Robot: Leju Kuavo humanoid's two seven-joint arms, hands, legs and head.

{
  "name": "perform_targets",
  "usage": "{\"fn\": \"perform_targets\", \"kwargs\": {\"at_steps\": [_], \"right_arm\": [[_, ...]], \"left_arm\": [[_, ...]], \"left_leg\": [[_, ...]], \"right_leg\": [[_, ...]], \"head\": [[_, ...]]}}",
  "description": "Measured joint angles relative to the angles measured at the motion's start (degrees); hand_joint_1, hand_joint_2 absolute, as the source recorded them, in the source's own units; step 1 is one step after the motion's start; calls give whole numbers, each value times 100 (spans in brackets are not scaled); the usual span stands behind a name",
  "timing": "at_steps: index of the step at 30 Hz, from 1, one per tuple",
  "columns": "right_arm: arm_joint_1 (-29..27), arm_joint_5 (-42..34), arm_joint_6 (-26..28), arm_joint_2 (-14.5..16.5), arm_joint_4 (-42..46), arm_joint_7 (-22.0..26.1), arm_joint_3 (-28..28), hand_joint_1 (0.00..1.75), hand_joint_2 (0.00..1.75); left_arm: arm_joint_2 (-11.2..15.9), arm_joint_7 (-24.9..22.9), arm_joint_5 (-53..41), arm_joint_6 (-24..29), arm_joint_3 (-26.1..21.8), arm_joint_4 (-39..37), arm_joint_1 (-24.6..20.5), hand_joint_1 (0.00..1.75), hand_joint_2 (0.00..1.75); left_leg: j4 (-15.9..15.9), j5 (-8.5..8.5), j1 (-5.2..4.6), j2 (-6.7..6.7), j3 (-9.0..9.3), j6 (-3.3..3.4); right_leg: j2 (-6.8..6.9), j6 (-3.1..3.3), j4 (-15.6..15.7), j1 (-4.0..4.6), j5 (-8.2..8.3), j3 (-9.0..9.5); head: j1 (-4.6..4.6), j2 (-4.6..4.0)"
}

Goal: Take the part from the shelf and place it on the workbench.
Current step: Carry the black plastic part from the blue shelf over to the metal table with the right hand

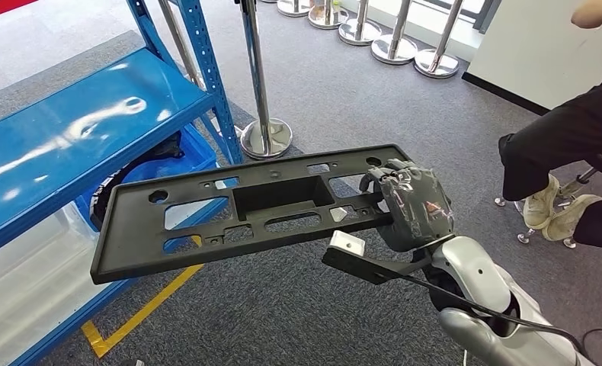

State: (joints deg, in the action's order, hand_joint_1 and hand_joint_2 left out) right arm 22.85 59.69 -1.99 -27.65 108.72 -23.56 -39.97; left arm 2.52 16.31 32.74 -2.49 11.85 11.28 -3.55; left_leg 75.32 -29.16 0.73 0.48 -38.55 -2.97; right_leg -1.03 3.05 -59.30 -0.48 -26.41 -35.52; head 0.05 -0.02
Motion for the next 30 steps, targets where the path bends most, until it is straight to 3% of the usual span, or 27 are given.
{"fn": "perform_targets", "kwargs": {"at_steps": [1, 3, 5, 6, 9, 11, 12, 14, 15, 16, 17, 19, 21, 24, 26, 27, 30], "right_arm": [[0, -3, 0, 0, 0, 0, -2, 175, 175], [1, -3, 1, 1, 0, 0, -3, 175, 175], [12, -3, 2, 2, 0, -1, -3, 175, 175], [17, -3, 3, 2, 0, -1, -3, 175, 175], [22, -2, 3, 4, 0, -1, -3, 175, 175], [38, -2, 3, 4, 0, -1, -3, 175, 175], [49, -3, 3, 5, 0, 0, -3, 175, 175], [62, -7, 2, 6, -1, 0, -4, 175, 175], [62, -9, 2, 7, -1, -1, -5, 175, 175], [61, -10, 2, 7, -2, -1, -6, 175, 175], [61, -11, 3, 7, -2, -2, -7, 175, 175], [71, -11, 4, 7, -1, -2, -7, 175, 175], [94, -11, 7, 8, 0, -2, -7, 175, 175], [117, -11, 9, 9, 0, -8, -7, 175, 175], [130, -11, 9, 12, 0, -11, -7, 175, 175], [139, -11, 9, 14, 0, -11, -7, 175, 175], [151, -14, 8, 19, 0, -14, -16, 175, 175]], "left_arm": [[0, 0, 0, 1, 0, 0, 0, 0, 175], [1, 0, 0, 2, 0, 0, -4, 0, 175], [1, 0, 0, 5, 0, 0, -4, 0, 175], [1, 0, 0, 7, 1, 0, -6, 0, 175], [1, 0, 0, 9, 2, 0, -15, 0, 175], [-1, 3, 1, 9, 2, 0, -18, 0, 175], [-1, 6, 2, 9, 2, 0, -18, 0, 175], [1, 14, 2, 9, 2, 0, -10, 0, 175], [1, 16, 2, 8, 2, 0, -7, 0, 175], [1, 17, 2, 8, 2, 0, -6, 0, 175], [1, 17, 3, 7, 2, 0, -9, 0, 175], [1, 17, 11, 3, 2, 0, -17, 0, 175], [1, 17, 23, -1, 2, 0, -20, 0, 175], [1, 17, 33, -3, 2, 0, -19, 0, 175], [1, 18, 38, -4, 2, 0, -28, 0, 175], [2, 19, 40, -5, 2, 0, -29, 0, 175], [3, 20, 57, -7, 2, 0, -8, 0, 175]], "left_leg": [[-154, 147, 0, -8, 73, 13], [-896, 553, 3, -116, 413, 58], [-1490, 756, 6, -257, 647, 97], [-1588, 761, 0, -295, 667, 111], [-1640, 800, -4, -224, 654, 162], [-1712, 855, 22, -154, 666, 226], [-1738, 877, 26, -113, 666, 253], [-1738, 892, 7, -35, 645, 278], [-1728, 892, -2, 5, 633, 279], [-1716, 890, -8, 45, 623, 279], [-1702, 884, -12, 82, 618, 277], [-1672, 860, -17, 149, 617, 256], [-1641, 838, -39, 202, 608, 212], [-1639, 830, -57, 270, 610, 133], [-1505, 710, -42, 201, 580, 72], [-1285, 557, -32, 132, 496, 46], [-211, 34, -13, 3, 28, 2]], "right_leg": [[-46, -2, -2, 1, 5, 0], [-131, -16, -10, 1, 15, 2], [-209, -59, -31, 3, 39, -33], [-242, -94, -33, -4, 59, -59], [-307, -193, -18, -28, 104, -101], [-196, -227, -193, -17, -29, -180], [-108, -239, -441, -19, -185, -289], [21, -267, -1167, -34, -544, -607], [44, -279, -1467, -41, -646, -734], [57, -285, -1584, -46, -648, -771], [71, -286, -1479, -48, -550, -699], [165, -262, -747, -37, -225, -303], [276, -207, -143, 9, -67, -4], [226, -126, -16, 45, -57, 27], [178, -63, 30, 22, -22, 36], [159, -33, 53, 7, -5, 41], [72, 0, 56, 9, 7, 32]], "head": [[-13, 0], [-42, 0], [-48, 0], [-42, 0], [-27, 0], [17, 0], [57, 0], [142, 0], [171, 0], [197, 0], [220, 0], [269, 0], [306, 0], [294, 0], [266, 0], [238, 0], [142, 0]]}}
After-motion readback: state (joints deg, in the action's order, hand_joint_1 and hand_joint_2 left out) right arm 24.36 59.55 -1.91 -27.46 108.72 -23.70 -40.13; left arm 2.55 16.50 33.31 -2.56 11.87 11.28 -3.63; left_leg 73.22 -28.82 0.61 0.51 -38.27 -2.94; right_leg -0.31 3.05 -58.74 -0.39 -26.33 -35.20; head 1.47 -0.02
